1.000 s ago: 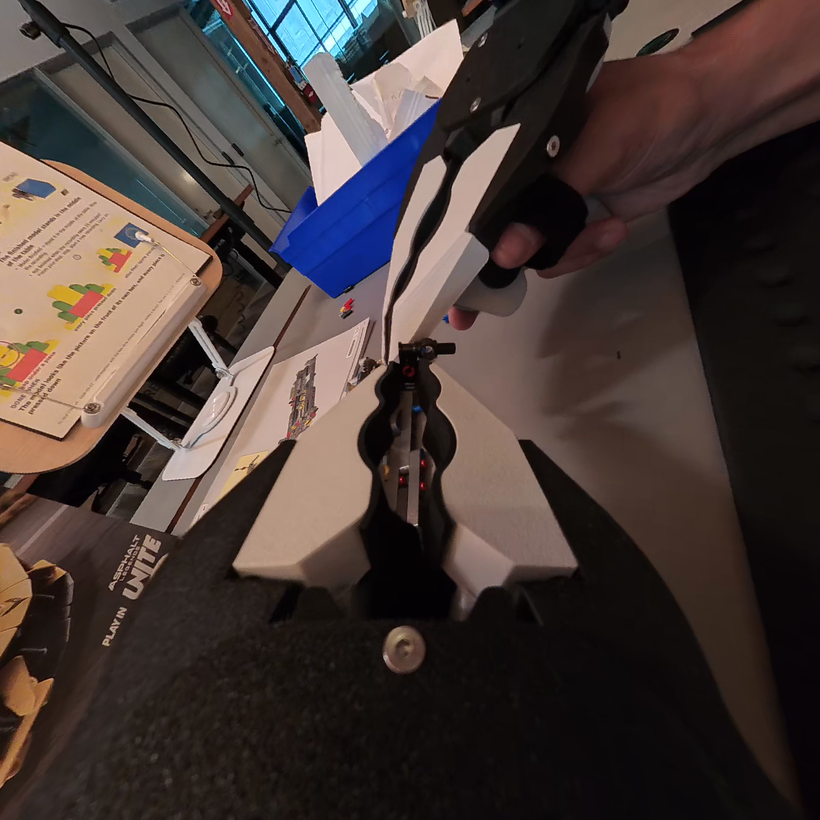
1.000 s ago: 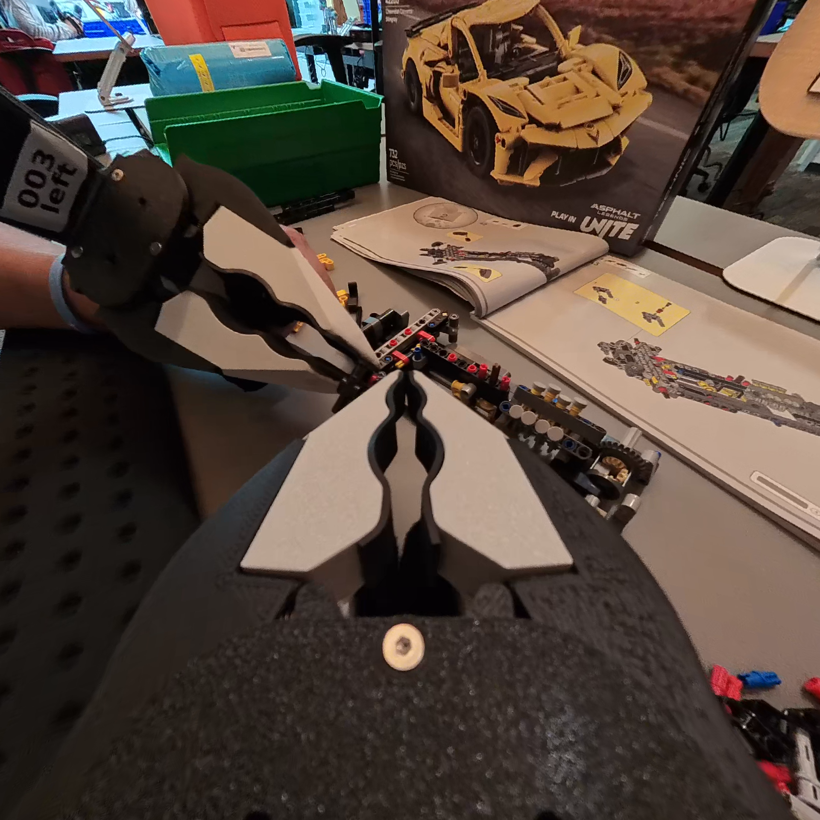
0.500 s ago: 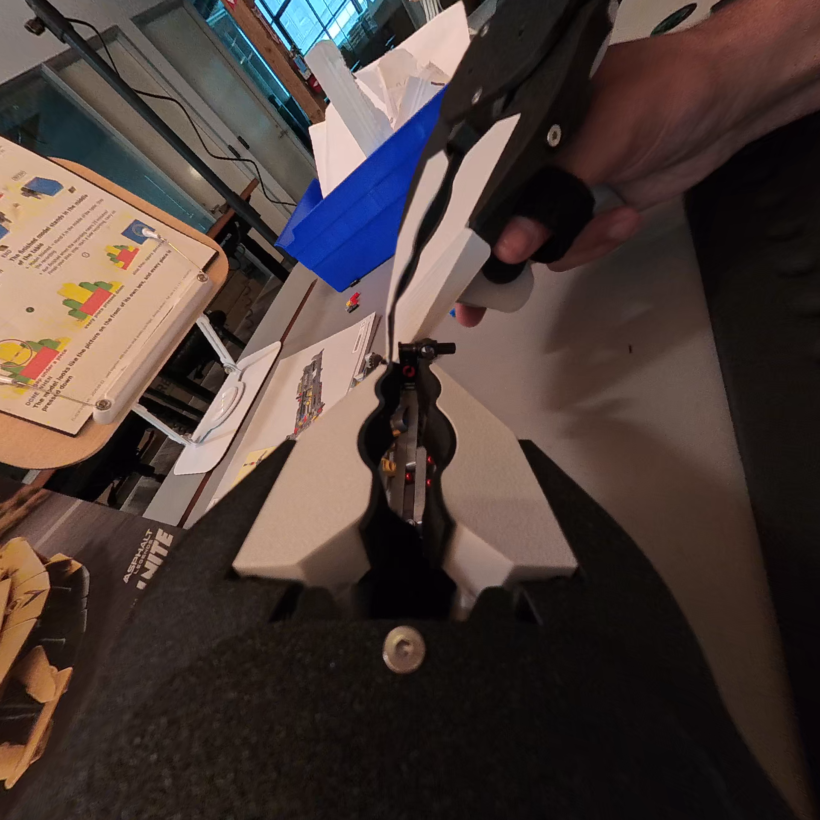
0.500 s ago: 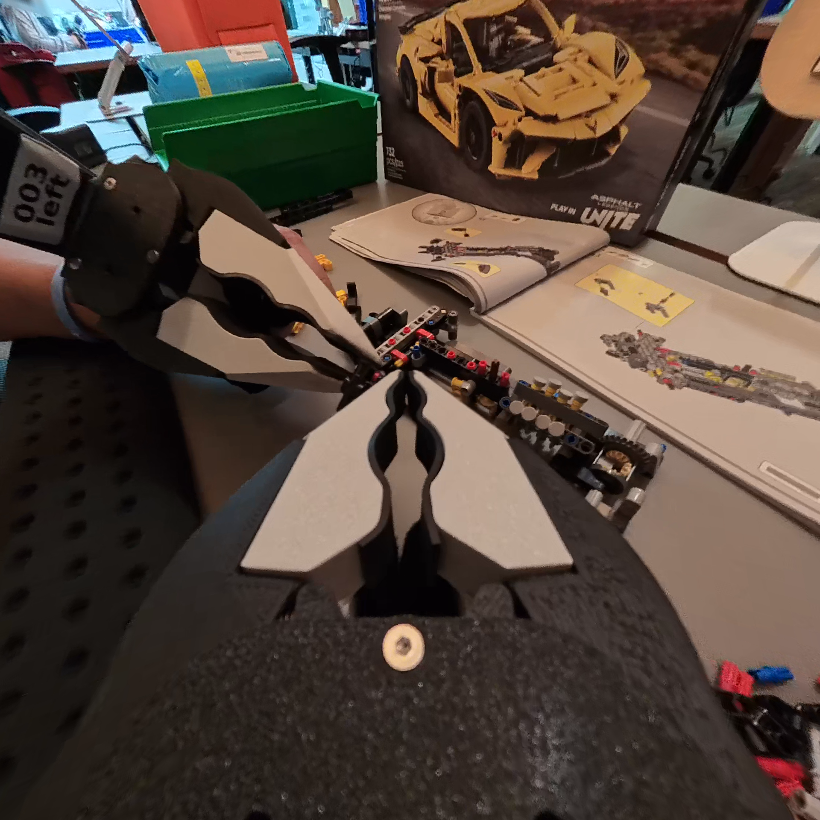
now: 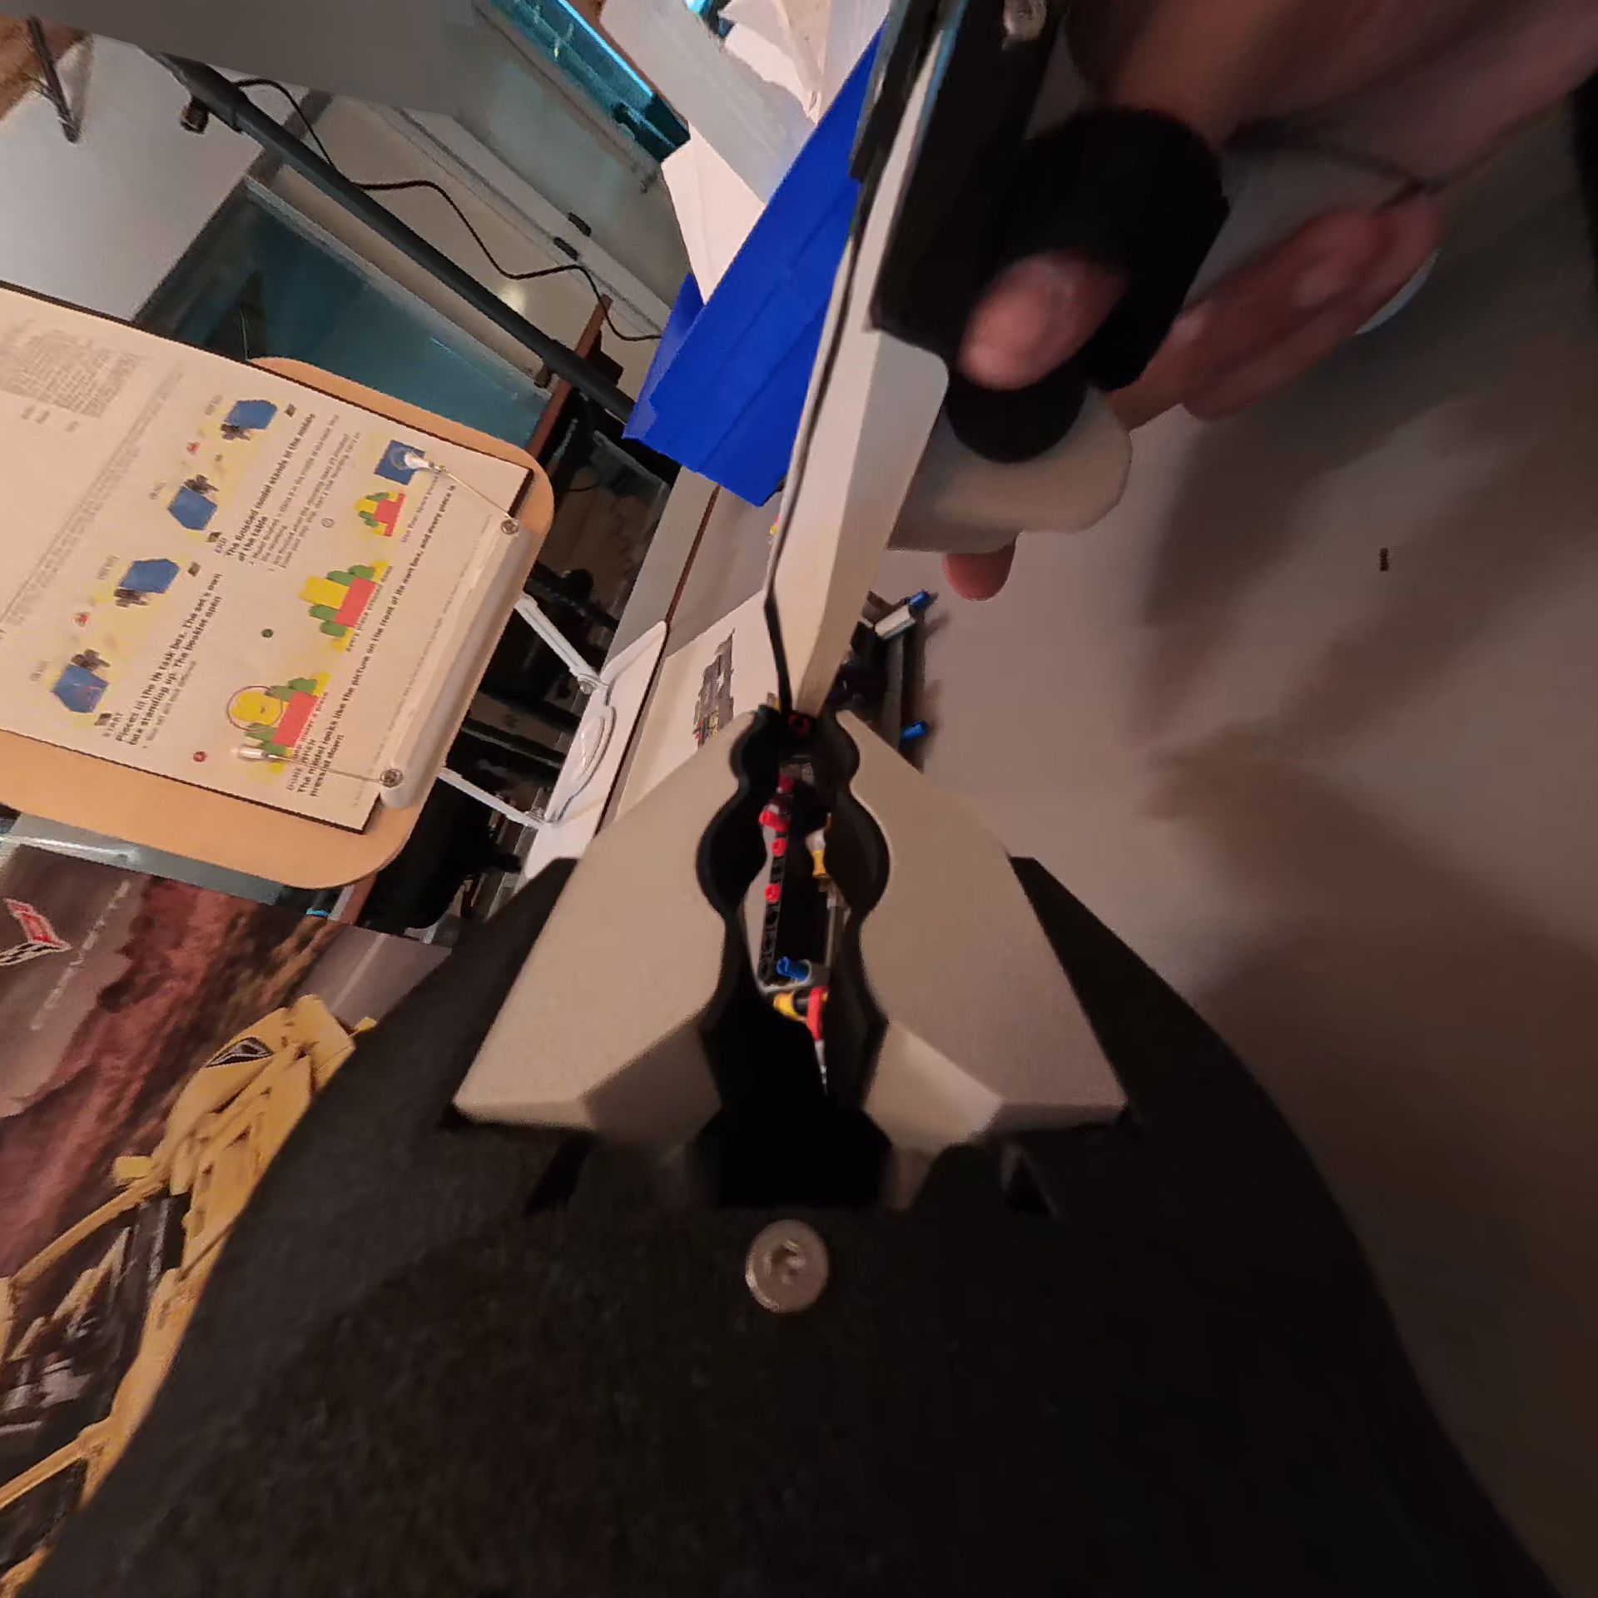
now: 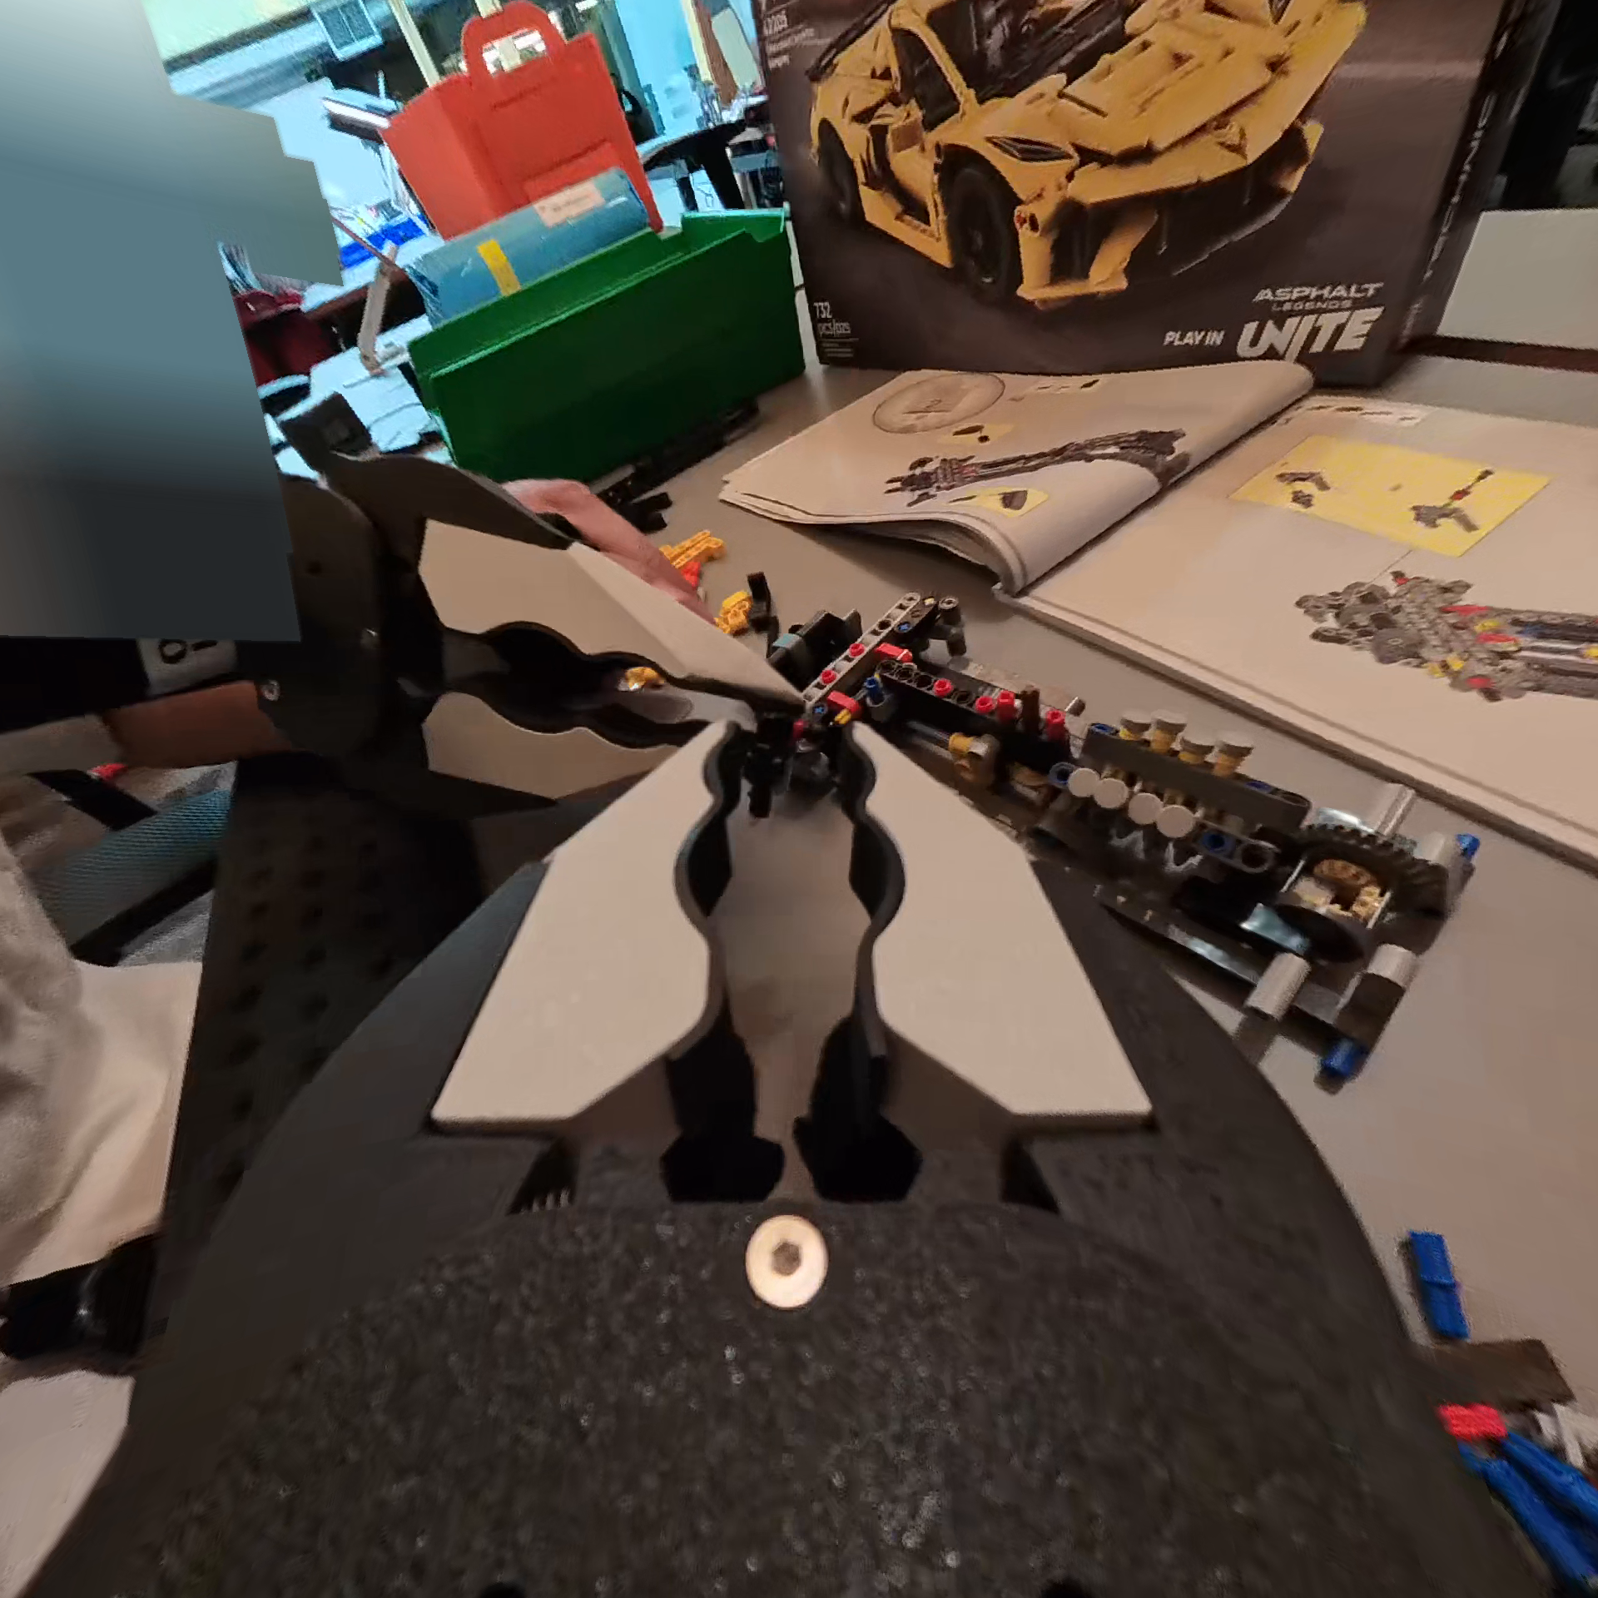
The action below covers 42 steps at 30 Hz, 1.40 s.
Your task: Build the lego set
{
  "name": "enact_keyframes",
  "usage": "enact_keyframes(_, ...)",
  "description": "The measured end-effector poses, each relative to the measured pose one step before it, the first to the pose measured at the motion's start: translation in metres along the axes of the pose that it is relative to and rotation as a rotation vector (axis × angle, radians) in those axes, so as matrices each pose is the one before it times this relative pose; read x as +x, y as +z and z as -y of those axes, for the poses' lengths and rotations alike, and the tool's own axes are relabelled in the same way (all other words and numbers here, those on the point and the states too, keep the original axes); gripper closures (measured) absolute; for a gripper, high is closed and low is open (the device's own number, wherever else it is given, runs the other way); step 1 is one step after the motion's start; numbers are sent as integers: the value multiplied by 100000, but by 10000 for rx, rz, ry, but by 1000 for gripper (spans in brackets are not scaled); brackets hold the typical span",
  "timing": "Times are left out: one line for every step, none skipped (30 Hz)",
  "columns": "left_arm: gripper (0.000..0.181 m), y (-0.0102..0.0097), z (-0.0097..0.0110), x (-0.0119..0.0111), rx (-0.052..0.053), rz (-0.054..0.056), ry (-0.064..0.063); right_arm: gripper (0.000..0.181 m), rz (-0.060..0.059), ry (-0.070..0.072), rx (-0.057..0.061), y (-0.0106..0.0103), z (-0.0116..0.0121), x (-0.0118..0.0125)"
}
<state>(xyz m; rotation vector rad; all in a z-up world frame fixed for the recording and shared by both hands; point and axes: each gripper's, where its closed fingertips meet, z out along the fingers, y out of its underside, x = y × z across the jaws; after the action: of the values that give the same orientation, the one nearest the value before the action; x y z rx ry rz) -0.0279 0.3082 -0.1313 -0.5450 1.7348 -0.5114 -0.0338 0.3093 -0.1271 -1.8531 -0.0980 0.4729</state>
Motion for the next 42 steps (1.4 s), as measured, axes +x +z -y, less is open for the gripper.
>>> enact_keyframes(176, 30, -109, 7, -91, 40, 76, 164, -3, -36, 16, 70, 11, -66)
enact_keyframes(176, -19, 1, 57, -4, 7, 84, 164, -6, 41, -64, 94, -105, 16)
enact_keyframes(176, -54, 45, -12, 11, 48, 88, 164, 58, 51, 8, 40, -8, -66)
enact_keyframes(176, -30, 76, 8, 12, 33, 54, 165, 57, 69, 28, -6, 27, -38)
enact_keyframes(176, -18, 98, 58, 26, -11, 17, 165, 24, 47, -22, 3, -48, -1)
enact_keyframes(176, -14, 60, 42, 23, -5, 44, 166, 10, 15, -10, 12, -48, -9)
enact_keyframes(176, -14, 0, 99, 5, -44, 37, 166, 2, 19, -73, 16, -120, 5)
enact_keyframes(176, -2, -33, 81, -11, -41, -1, 166, -13, 18, -90, 33, -142, 5)
enact_keyframes(176, -29, -5, 30, -3, -14, 14, 167, 1, -5, -46, 19, -50, -33)
enact_keyframes(175, -6, -16, 13, -24, 16, 36, 167, -27, -40, -53, 7, -55, -19)
enact_keyframes(175, 19, -20, 25, -31, 25, 65, 167, -66, -93, -38, 18, -48, 22)
enact_keyframes(175, 21, 7, 31, -9, 15, 59, 168, -48, -94, -40, -31, -36, 19)
enact_keyframes(175, 11, 49, 0, -1, 14, 15, 168, -25, -17, -27, -53, -6, 6)
enact_keyframes(175, 1, 58, -66, 16, 32, -21, 168, -20, -39, 45, -37, 88, -10)
enact_keyframes(175, 11, 31, -64, 11, 10, -38, 168, -20, -59, 63, -24, 83, 10)
enact_keyframes(175, 27, -22, -21, -6, -7, -35, 168, -12, 2, 40, 8, 26, 44)
enact_keyframes(175, 57, -44, -5, -21, -14, -42, 168, -15, 52, 33, 28, 33, 86)
enact_keyframes(175, 72, -23, -54, 11, -17, -114, 167, -12, 53, 54, 2, 66, 99)
enact_keyframes(176, 47, 84, -169, 105, -12, -244, 167, 31, 47, 157, -74, 219, 70)
enact_keyframes(176, 5, 118, -318, 118, 13, -375, 165, 118, 138, 273, -188, 419, 23)
enact_keyframes(176, -30, 36, -575, 96, 98, -526, 157, 29, 238, 376, -346, 611, 254)
enact_keyframes(176, -68, 11, -591, 132, -6, -689, 150, 139, 330, 474, -444, 747, 235)
enact_keyframes(175, -119, 7, -533, 137, -87, -748, 147, 393, 456, 451, -445, 724, -135)
enact_keyframes(175, -159, 120, -466, 197, -92, -624, 149, 626, 528, 323, -346, 578, -546)
enact_keyframes(175, -173, 172, -339, 206, -61, -405, 154, 698, 527, 165, -146, 336, -777)
enact_keyframes(175, -101, 47, -188, 92, -14, -146, 154, 454, 379, 15, 82, 96, -551)
enact_keyframes(175, -37, -10, 68, 36, -66, 1, 154, -53, 49, -146, 171, -179, 77)
enact_keyframes(175, -17, 25, 144, 32, -67, 6, 156, -240, -332, -183, 203, -283, 201)
enact_keyframes(175, -6, 26, 128, -13, -22, 45, 157, -174, -436, -131, 231, -198, -24)
enact_keyframes(176, 4, 45, 138, -1, -19, 108, 159, -144, -384, -43, 218, -62, -109)
enact_keyframes(176, 35, -8, 139, -36, 0, 164, 160, -143, -346, -74, 219, -174, -55)
enact_keyframes(176, 47, -62, 138, -73, 14, 185, 163, -102, -280, -197, 239, -389, -63)
enact_keyframes(176, 20, -23, 147, -42, -5, 158, 162, -151, -186, -185, 178, -356, 52)
enact_keyframes(176, 12, -43, 172, -25, -36, 98, 161, -63, -157, -98, 80, -146, -70)
enact_keyframes(176, -23, 39, 72, 17, -11, 38, 161, -26, -98, -15, -12, -6, -123)
enact_keyframes(176, -46, 33, 18, 5, -6, 6, 161, -17, -68, 15, 30, -22, -93)
enact_keyframes(176, 1, -106, 92, -60, -59, -1, 160, -12, -31, -50, 37, -136, -56)
enact_keyframes(175, 30, -167, 70, -87, -36, 16, 156, 55, 12, -77, 61, -144, -142)
enact_keyframes(176, -4, -108, 8, -53, 2, 49, 153, 50, 33, -22, 59, -53, -93)
enact_keyframes(176, -11, -31, -24, -9, -3, 6, 153, 31, 14, 8, 22, -9, -27)
enact_keyframes(175, 12, 11, -12, 23, -80, -182, 153, 24, 10, 3, -36, 22, 28)
enact_keyframes(176, 18, 55, 25, 48, -198, -409, 154, -10, -43, 22, -73, 91, 96)
